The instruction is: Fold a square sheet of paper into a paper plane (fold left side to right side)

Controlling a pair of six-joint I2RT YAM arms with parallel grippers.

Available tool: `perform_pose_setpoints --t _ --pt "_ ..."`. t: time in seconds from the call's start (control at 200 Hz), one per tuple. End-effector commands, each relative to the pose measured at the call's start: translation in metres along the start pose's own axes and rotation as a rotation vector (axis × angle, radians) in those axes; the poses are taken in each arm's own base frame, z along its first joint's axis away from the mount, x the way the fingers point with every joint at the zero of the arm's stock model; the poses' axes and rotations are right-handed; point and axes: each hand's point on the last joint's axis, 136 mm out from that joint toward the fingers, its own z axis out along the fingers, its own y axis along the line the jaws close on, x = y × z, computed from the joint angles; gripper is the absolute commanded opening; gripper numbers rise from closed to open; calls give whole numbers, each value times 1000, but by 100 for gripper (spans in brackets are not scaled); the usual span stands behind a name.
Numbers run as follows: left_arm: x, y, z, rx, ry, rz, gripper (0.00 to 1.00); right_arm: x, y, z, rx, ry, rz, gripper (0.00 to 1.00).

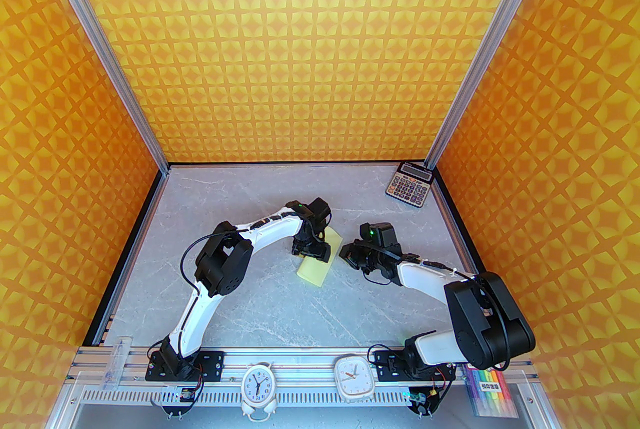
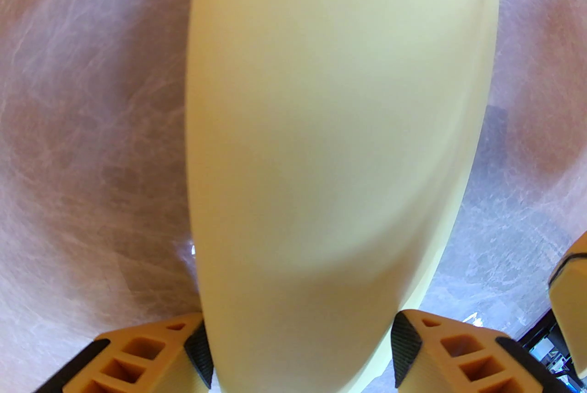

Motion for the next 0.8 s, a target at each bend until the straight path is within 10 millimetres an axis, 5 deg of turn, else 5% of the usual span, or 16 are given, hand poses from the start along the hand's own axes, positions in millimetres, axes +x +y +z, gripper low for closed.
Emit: perform_pose_setpoints --t 0.0,0.05,0.41,0.795 --pt "50 -13 72 34 200 14 67 -6 13 4 -38 -5 -7 6" --pt "50 -13 73 33 201 12 68 -6 14 6 -45 -3 -3 0" --pt "50 -14 71 35 198 18 67 -11 23 32 -84 14 26 0" --pt "44 -19 62 45 180 26 68 1 -18 43 90 67 32 0"
